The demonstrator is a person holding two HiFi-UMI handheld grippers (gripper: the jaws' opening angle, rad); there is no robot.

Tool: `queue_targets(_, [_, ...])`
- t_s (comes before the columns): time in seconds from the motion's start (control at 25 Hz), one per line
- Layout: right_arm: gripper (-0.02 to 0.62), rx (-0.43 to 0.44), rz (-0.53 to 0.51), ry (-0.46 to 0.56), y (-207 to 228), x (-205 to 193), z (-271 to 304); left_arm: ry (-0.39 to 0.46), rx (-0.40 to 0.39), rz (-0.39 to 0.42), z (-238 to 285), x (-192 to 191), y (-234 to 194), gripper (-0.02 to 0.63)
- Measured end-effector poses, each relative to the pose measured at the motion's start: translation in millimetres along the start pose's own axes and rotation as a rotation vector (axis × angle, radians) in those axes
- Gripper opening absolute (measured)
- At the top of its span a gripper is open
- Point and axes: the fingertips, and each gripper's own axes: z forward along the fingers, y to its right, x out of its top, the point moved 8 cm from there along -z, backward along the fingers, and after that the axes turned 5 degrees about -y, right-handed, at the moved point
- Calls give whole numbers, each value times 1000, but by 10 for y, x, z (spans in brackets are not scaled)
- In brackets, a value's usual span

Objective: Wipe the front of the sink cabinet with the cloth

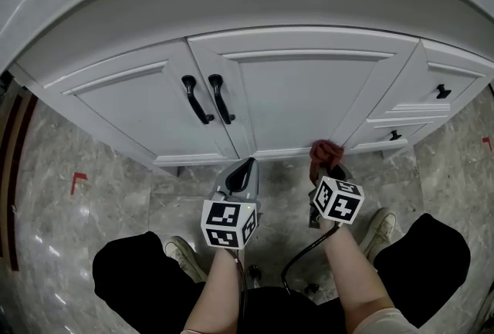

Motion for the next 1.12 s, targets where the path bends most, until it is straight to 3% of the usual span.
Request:
queue_targets(0.12, [80, 91, -26, 41, -428, 89, -206, 46, 1, 18, -275, 188, -21, 1])
queue_targets(0.24, [80, 172, -96, 124, -854, 244, -578, 142, 6, 69, -692, 488, 11, 1])
queue_targets(0.36, [80, 221, -176, 226, -1202, 393, -1026, 248, 28, 149, -1189, 737, 102, 0])
queue_targets(0.48, [80, 250, -218, 300, -1461, 418, -1474, 313, 39, 161, -1650, 833, 156, 1])
queue_targets(0.72, [81, 249, -267, 354, -1763, 193, -2275, 359, 66, 126, -2428, 825, 206, 0])
queue_targets(1.12, [81, 258, -298, 426, -2058, -157, -3271, 400, 9, 206, -3406, 670, 680, 2])
